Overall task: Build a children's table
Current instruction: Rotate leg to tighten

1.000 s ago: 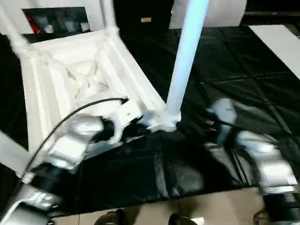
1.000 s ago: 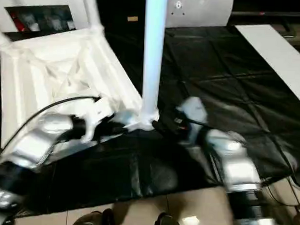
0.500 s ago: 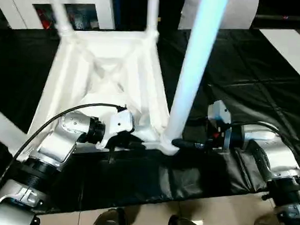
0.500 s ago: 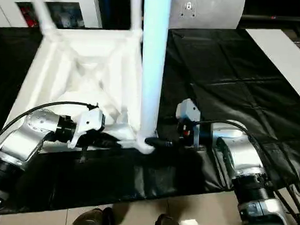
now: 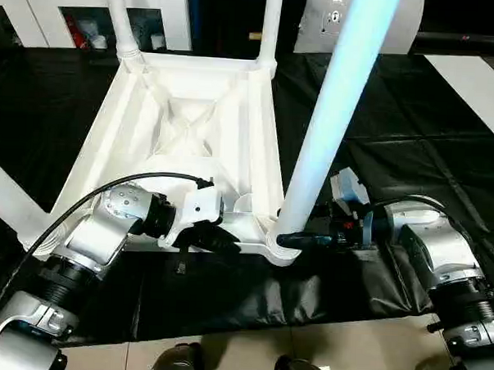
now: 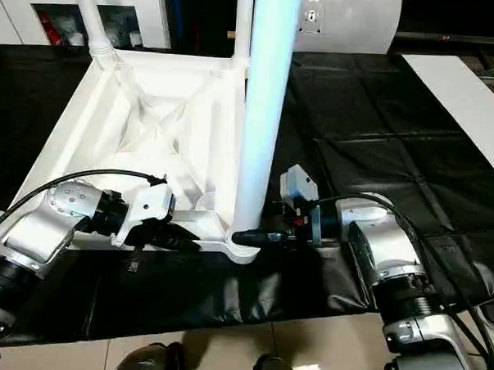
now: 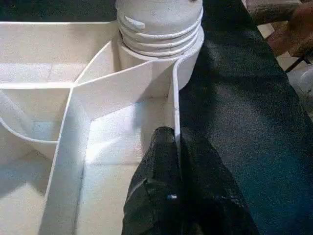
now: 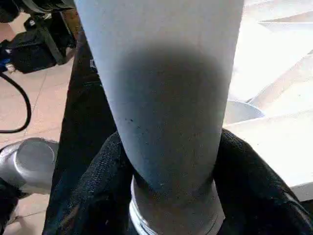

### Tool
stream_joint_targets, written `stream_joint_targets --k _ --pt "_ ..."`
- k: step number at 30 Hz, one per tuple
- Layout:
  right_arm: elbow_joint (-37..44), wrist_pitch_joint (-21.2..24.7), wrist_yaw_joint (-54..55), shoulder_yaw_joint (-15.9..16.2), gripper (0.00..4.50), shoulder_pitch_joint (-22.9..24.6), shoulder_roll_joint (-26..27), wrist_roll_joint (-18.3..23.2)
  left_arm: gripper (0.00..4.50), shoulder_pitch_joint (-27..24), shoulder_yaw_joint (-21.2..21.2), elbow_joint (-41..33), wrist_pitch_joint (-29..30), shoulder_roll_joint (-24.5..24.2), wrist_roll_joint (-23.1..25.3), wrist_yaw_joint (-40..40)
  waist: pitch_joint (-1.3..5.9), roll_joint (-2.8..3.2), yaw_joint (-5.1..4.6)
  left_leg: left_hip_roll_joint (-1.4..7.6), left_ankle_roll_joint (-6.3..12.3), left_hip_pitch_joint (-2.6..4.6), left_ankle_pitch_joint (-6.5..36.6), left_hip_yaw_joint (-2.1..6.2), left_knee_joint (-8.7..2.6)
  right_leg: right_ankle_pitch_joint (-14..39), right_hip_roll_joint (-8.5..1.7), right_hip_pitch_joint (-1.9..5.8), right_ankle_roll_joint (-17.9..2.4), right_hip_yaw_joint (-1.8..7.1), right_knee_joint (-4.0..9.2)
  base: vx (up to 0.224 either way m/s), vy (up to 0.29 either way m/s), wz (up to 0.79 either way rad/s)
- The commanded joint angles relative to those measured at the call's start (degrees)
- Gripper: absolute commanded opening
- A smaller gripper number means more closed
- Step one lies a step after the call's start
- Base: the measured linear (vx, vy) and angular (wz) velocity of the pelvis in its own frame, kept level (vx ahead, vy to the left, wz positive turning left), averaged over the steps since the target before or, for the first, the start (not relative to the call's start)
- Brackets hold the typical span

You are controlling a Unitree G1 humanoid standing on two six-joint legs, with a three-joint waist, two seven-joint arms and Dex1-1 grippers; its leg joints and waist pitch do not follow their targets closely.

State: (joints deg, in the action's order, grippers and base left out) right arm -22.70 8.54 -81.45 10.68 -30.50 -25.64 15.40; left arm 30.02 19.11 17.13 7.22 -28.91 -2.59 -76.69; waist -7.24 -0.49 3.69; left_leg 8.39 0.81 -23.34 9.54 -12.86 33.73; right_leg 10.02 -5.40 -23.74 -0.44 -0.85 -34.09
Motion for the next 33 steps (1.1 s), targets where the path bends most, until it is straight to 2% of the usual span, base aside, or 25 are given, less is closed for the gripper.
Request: stream_joint_targets --k 1,7,9,10,11,12,13,15,16,17,18,19,20,21,22,23,24,26,27,28,29,31,33 --pt "0.5 0.6 -2.3 0.9 1.99 -0.2 -0.6 0.6 0.00 0.2 2.8 0.5 -1.0 0.1 0.5 -2.0 4.81 -0.47 -0.27 5.05 3.52 2.59 10.7 2.13 -4.22 10.2 -3.30 1.71 -15.8 1.69 2.96 0.000 0.000 0.00" --pt "3.3 3.2 -0.9 1.3 1.98 2.0 0.0 1.5 0.00 -0.1 1.5 0.7 1.3 0.5 1.1 1.2 4.68 -0.45 -0.16 5.06 3.71 2.59 10.7 2.12 -4.25 10.4 -3.30 1.72 -15.8 1.70 2.97 0.000 0.000 0.00" --pt "5.8 4.4 5.5 1.4 1.98 4.6 1.9 -0.4 0.00 -0.7 -0.3 -0.8 4.9 1.5 0.6 4.9 4.57 -0.41 -0.05 5.12 3.41 2.70 11.2 2.15 -4.40 11.3 -3.24 1.58 -15.5 1.73 3.07 0.000 0.000 0.00" --pt "6.5 4.6 9.1 1.5 1.98 5.3 3.0 -1.8 0.00 -1.1 -0.7 -1.8 6.2 1.8 0.7 6.2 4.28 -0.51 -0.09 5.14 2.69 2.62 12.4 2.27 -4.68 13.1 -3.34 1.47 -14.9 1.85 3.30 0.000 0.000 0.00" --pt "6.5 4.6 9.4 1.5 1.98 5.4 3.1 -1.9 0.00 -1.1 -0.7 -1.9 6.3 1.8 0.7 6.3 3.99 -0.57 -0.37 5.01 1.60 2.48 14.9 2.54 -4.96 17.2 -3.52 1.43 -13.9 1.87 3.70 0.000 0.000 0.00" --pt "6.9 4.8 11.4 1.4 1.97 5.7 3.7 -2.7 0.00 -1.3 -0.8 -2.4 6.9 1.9 0.7 6.9 3.90 -0.60 -0.62 4.97 0.85 2.55 16.5 2.61 -5.07 20.0 -3.55 1.32 -13.3 1.90 3.94 0.000 0.000 0.00" --pt "7.5 5.4 14.6 1.1 1.97 6.2 5.0 -3.4 0.00 -1.6 -1.2 -3.4 8.2 2.3 0.8 8.2 3.54 -0.57 -0.90 4.98 -0.76 2.71 19.7 2.90 -5.25 25.0 -3.72 0.99 -11.8 2.00 4.48 0.000 0.000 0.00" --pt "9.7 9.8 27.7 -1.0 1.96 7.8 11.5 -4.8 0.00 -2.0 -3.0 -6.0 13.5 5.6 0.9 14.8 3.11 -0.40 -1.52 4.90 -3.66 2.92 24.9 3.42 -5.71 31.3 -3.60 0.28 -9.3 2.04 5.00 -0.029 0.001 -0.03" --pt "10.6 11.9 33.5 -2.1 1.96 8.5 15.0 -5.1 0.00 -1.9 -3.7 -6.7 15.4 7.7 1.2 18.1 3.03 -0.54 -1.96 4.83 -4.35 2.85 26.2 3.64 -5.79 33.1 -3.66 0.22 -8.5 2.02 5.13 -0.065 0.009 -0.12" --pt "11.3 13.2 36.7 -2.7 1.96 8.9 17.0 -5.2 0.00 -1.8 -4.1 -7.1 16.5 9.0 1.3 20.0 2.93 -0.66 -2.64 4.69 -5.71 2.53 28.2 4.18 -5.99 36.2 -3.67 0.22 -7.0 1.71 5.30 -0.065 0.009 -0.12" --pt "11.3 13.2 36.7 -2.7 1.96 8.9 17.0 -5.2 0.00 -1.8 -4.1 -7.1 16.5 9.0 1.3 20.0 2.91 -0.74 -2.90 4.61 -6.22 2.37 29.0 4.49 -6.12 37.9 -3.73 0.37 -6.0 1.46 5.35 -0.068 0.024 -0.22" --pt "11.6 13.9 38.5 -2.9 1.96 9.2 18.0 -5.3 0.00 -1.8 -4.3 -7.4 17.2 9.8 1.4 21.1 2.88 -0.68 -3.41 4.45 -6.58 2.60 31.6 4.89 -6.11 40.6 -3.78 0.19 -4.5 1.11 5.78 -0.059 0.036 -0.19" --pt "11.9 13.9 41.1 -3.1 1.95 9.3 19.4 -6.0 0.00 -1.6 -4.5 -7.7 18.3 10.9 1.3 22.5 2.57 -0.18 -3.86 4.51 -7.23 3.16 34.6 4.93 -6.28 39.4 -3.37 -0.40 -4.2 1.12 6.12 -0.059 0.036 -0.19" --pt "11.8 14.8 45.8 -4.0 1.95 9.2 22.0 -6.5 0.00 -1.3 -4.8 -8.2 20.0 13.1 1.3 25.0 2.53 -0.23 -4.10 4.36 -7.25 3.21 35.9 5.07 -6.45 37.8 -3.21 -0.22 -4.2 0.90 6.29 0.000 0.000 0.00" --pt "11.5 15.2 50.5 -4.6 1.95 8.9 24.4 -7.4 0.00 -0.9 -5.2 -8.5 21.5 15.4 1.5 27.9 2.46 -0.27 -4.08 4.31 -7.22 3.31 36.1 4.99 -6.51 37.6 -3.24 -0.42 -4.2 1.00 6.47 0.000 0.000 0.00" --pt "10.7 14.8 52.8 -4.7 1.95 8.3 25.7 -8.1 0.00 -0.3 -5.6 -8.0 22.3 16.9 1.6 29.7 2.34 -0.23 -4.13 4.12 -7.01 3.86 36.8 5.02 -6.30 38.7 -3.27 -0.90 -3.8 0.86 7.05 0.000 0.000 0.00" --pt "10.2 14.3 54.4 -4.8 1.95 7.9 26.5 -8.7 0.00 0.2 -5.8 -7.6 22.7 17.9 1.7 31.0 2.18 -0.13 -4.44 4.02 -7.00 4.07 37.8 5.14 -6.31 39.1 -3.14 -0.81 -3.4 0.49 7.32 -0.055 0.029 -0.08" --pt "8.4 15.1 60.6 -6.6 1.95 6.4 29.8 -9.3 0.00 1.8 -7.0 -6.4 23.6 20.7 2.1 35.5 2.10 0.04 -4.90 4.12 -7.13 3.49 38.7 5.41 -7.04 36.6 -2.81 -0.06 -3.5 0.14 6.89 0.000 0.000 0.00" --pt "7.7 15.4 63.1 -7.8 1.95 5.6 31.6 -9.2 0.00 2.5 -7.5 -5.9 24.0 22.1 2.6 37.3 2.00 0.35 -5.31 4.20 -7.70 3.29 41.0 5.64 -7.73 33.9 -2.32 0.26 -3.8 -0.38 6.45 -0.033 0.053 -0.13" --pt "6.9 15.3 64.7 -8.8 2.30 4.7 33.3 -8.6 0.00 3.1 -8.0 -5.5 24.3 23.4 3.1 39.2 2.14 0.62 -5.39 4.16 -7.62 3.79 42.5 5.22 -7.95 31.3 -2.09 0.06 -4.2 -0.52 6.32 -0.043 0.067 -0.14" --pt "6.3 14.6 66.1 -9.0 2.30 3.9 34.3 -8.6 0.00 3.6 -8.2 -5.3 24.8 24.5 3.3 40.7 2.13 0.59 -5.35 3.92 -6.95 4.16 41.6 4.87 -7.81 29.5 -2.35 0.15 -4.3 -0.60 6.81 0.000 0.000 0.00" --pt "5.9 13.5 67.1 -9.2 2.68 3.2 35.7 -8.4 0.00 4.0 -7.9 -5.6 25.7 25.5 3.8 41.8 2.12 0.58 -5.04 3.82 -5.80 4.18 38.6 4.67 -7.46 28.9 -3.24 0.03 -4.5 -0.12 7.38 0.000 0.000 0.00" --pt "6.2 12.7 66.3 -8.8 2.72 3.2 35.3 -8.9 0.00 3.7 -7.5 -6.1 25.8 25.0 4.3 41.4 2.22 0.31 -4.65 3.94 -4.19 3.58 32.9 4.74 -7.10 28.2 -4.20 0.59 -4.7 0.30 7.70 0.000 0.000 0.00"
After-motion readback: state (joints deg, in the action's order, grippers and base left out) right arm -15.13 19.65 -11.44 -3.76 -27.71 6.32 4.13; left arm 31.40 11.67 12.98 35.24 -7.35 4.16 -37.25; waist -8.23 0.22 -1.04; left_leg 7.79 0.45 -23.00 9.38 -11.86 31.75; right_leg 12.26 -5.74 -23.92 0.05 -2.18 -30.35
